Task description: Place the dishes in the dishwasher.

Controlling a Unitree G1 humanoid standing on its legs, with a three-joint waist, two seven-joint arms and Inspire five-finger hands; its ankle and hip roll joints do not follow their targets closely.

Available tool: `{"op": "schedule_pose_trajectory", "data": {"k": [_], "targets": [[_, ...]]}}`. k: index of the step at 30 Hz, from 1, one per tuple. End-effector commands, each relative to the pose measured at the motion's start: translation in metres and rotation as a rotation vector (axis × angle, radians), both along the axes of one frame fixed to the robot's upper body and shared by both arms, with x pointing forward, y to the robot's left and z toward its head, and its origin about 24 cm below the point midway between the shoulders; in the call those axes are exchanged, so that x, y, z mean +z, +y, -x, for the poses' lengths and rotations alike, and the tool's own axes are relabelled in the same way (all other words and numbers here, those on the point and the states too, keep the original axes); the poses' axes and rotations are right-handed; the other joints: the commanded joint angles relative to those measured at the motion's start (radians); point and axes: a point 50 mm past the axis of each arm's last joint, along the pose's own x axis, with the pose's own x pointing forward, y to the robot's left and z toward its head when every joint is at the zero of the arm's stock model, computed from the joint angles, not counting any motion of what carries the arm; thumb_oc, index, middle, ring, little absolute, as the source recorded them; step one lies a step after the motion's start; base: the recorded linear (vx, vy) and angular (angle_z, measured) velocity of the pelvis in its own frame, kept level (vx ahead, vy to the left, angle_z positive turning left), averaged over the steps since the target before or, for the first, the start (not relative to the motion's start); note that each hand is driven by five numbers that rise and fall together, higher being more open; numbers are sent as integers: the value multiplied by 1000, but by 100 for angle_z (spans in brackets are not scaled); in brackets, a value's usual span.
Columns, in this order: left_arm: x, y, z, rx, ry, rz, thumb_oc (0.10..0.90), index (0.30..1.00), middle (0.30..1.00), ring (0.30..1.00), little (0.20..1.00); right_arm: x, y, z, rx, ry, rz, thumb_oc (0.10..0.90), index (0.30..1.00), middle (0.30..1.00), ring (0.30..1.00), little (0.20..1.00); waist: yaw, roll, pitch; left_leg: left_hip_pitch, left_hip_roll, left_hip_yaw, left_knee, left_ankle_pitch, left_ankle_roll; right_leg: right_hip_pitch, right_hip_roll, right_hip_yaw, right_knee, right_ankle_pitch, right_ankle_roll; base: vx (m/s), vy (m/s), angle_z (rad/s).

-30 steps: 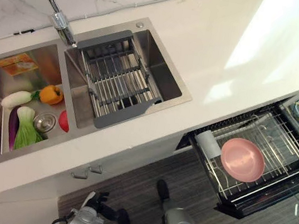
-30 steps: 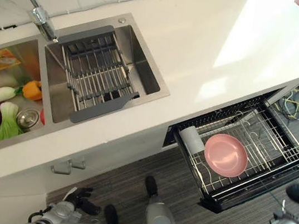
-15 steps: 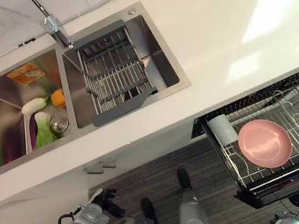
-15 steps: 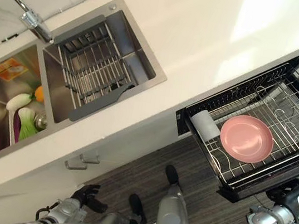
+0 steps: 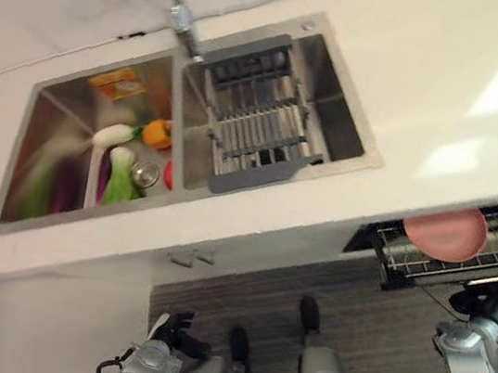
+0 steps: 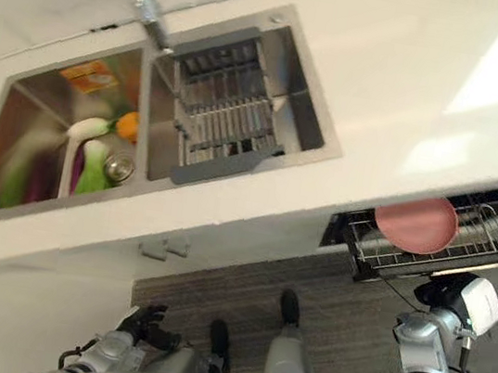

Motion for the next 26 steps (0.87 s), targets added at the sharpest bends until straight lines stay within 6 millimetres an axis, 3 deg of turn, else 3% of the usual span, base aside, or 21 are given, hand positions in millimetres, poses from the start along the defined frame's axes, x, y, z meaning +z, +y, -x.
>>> {"op": "schedule_pose_trajectory", "data": {"k": [1, 2, 7, 8, 9, 12, 13, 14, 15, 17, 18, 19, 20, 23, 25, 26], "targets": [[-1, 28, 12, 11, 53, -62, 800, 900, 900, 900, 900, 47, 44, -71, 322, -229, 25, 400, 300, 300, 300, 300, 82, -75, -85, -14, -36, -23, 40, 22, -12, 79, -66, -9, 109, -188, 85, 64, -66, 71], [-1, 29, 11, 23, 45, -50, 800, 900, 900, 900, 900, 41, 36, -69, 295, -202, -16, 400, 300, 300, 300, 300, 108, -85, -98, -16, -39, -61, 38, 27, -16, 103, -72, -52, 102, -194, 84, 39, -51, 54], [-1, 27, 11, 37, 42, -34, 800, 900, 900, 900, 900, 31, 29, -64, 242, -205, -95, 400, 300, 300, 300, 300, 122, -93, -107, -16, -43, -93, 33, 31, -18, 127, -78, -88, 96, -198, 84, 28, -22, 57], [-1, 27, 11, 40, 41, -31, 800, 900, 900, 900, 900, 26, 28, -61, 230, -200, -118, 444, 366, 366, 366, 366, 124, -95, -109, -15, -43, -99, 31, 32, -19, 131, -79, -96, 95, -199, 83, 39, -12, 13], [-2, 29, 15, 68, 52, -22, 800, 900, 900, 900, 900, 10, 27, -49, 200, -168, -185, 800, 900, 900, 900, 900, 132, -103, -116, -14, -45, -108, 29, 34, -21, 144, -82, -112, 89, -201, 82, 39, -12, 13], [-3, 29, 17, 87, 59, -14, 800, 900, 900, 900, 900, 0, 25, -42, 183, -131, -209, 800, 900, 900, 900, 900, 133, -108, -121, -14, -48, -118, 29, 35, -21, 150, -83, -125, 87, -202, 83, 30, -18, 37], [-4, 30, 21, 107, 73, -4, 800, 900, 900, 900, 900, -17, 27, -29, 168, -78, -271, 800, 900, 900, 900, 900, 132, -117, -128, -14, -49, -126, 27, 35, -22, 158, -84, -139, 84, -203, 83, 25, -16, 22], [-4, 30, 21, 107, 73, -4, 800, 900, 900, 900, 900, -17, 27, -29, 168, -78, -271, 800, 900, 900, 900, 900, 132, -117, -128, -14, -49, -126, 27, 35, -22, 158, -84, -139, 84, -203, 83, 62, -31, 40], [-5, 33, 25, 142, 87, 4, 800, 900, 900, 900, 900, -43, 35, -9, 139, -12, -361, 800, 900, 900, 900, 900, 129, -127, -136, -11, -50, -130, 24, 33, -21, 165, -85, -145, 83, -205, 82, 37, -15, 18], [-5, 33, 25, 142, 87, 4, 800, 900, 900, 900, 900, -43, 35, -9, 139, -12, -361, 800, 900, 900, 900, 900, 129, -127, -136, -11, -50, -130, 24, 33, -21, 165, -85, -145, 83, -205, 82, 30, -13, 18], [-6, 34, 29, 187, 97, 22, 800, 900, 900, 900, 900, -74, 51, 18, 115, 95, -467, 800, 900, 900, 900, 900, 127, -138, -144, -9, -50, -131, 22, 31, -19, 164, -83, -142, 83, -204, 82, 59, -26, 20], [-7, 34, 32, 207, 107, 34, 800, 900, 900, 900, 900, -109, 72, 62, 105, 283, -556, 800, 900, 900, 900, 900, 120, -151, -158, -11, -53, -138, 16, 32, -18, 164, -83, -148, 82, -203, 83, 79, -31, 19], [-7, 32, 31, 206, 106, 41, 800, 900, 900, 900, 900, -125, 81, 89, 96, 402, -592, 800, 900, 900, 900, 900, 115, -156, -163, -13, -53, -139, 12, 33, -19, 162, -83, -154, 80, -200, 84, 61, -22, 5], [-7, 32, 30, 220, 101, 53, 800, 900, 900, 900, 900, -135, 92, 107, 112, 481, -614, 800, 900, 900, 900, 900, 109, -161, -166, -15, -53, -140, 10, 34, -20, 161, -83, -156, 78, -198, 84, 3, 0, 2], [-7, 32, 31, 221, 101, 53, 800, 900, 900, 900, 900, -135, 92, 107, 112, 482, -614, 800, 900, 900, 900, 900, 109, -161, -167, -15, -53, -141, 10, 34, -20, 160, -83, -157, 78, -198, 84, 6, -1, -3], [-7, 29, 29, 220, 95, 60, 800, 900, 900, 900, 900, -142, 99, 126, 118, 566, -622, 800, 900, 900, 900, 900, 102, -165, -169, -15, -52, -139, 9, 32, -20, 160, -83, -155, 75, -195, 84, 16, -2, -10]]}}
